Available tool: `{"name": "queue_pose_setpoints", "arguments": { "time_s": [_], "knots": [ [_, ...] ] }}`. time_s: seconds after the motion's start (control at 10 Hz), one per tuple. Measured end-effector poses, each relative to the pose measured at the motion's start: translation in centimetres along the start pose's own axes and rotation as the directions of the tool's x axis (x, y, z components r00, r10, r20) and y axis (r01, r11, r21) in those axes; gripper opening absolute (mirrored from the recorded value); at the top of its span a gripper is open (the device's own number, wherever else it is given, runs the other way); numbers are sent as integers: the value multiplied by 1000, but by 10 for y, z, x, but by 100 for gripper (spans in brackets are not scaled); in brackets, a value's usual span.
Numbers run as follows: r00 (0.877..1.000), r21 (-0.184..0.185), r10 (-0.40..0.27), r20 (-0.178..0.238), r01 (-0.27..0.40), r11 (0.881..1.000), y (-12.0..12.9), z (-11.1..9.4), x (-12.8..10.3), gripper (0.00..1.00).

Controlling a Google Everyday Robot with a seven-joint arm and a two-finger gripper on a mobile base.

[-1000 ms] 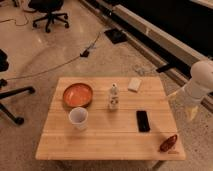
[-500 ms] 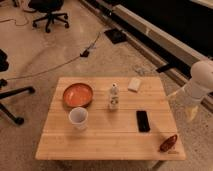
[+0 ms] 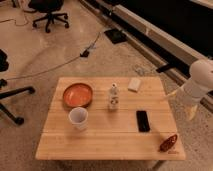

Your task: Pick up the ceramic cup

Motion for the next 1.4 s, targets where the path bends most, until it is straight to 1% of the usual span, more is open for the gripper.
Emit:
{"name": "queue_pose_setpoints", "arguments": {
  "time_s": [0.3,0.6,1.0,1.2,1.4],
  "knots": [
    [1000,-1,-15,-2,15,1000,-1,-4,-2,80],
    [999,0,-44,-4,44,999,-11,-8,-9,80],
    [998,0,-65,-9,65,998,-15,-13,-14,80],
    [996,0,-93,-12,93,996,-23,-16,-21,80],
    [994,-1,-107,-14,107,994,-26,-20,-24,80]
  ]
}}
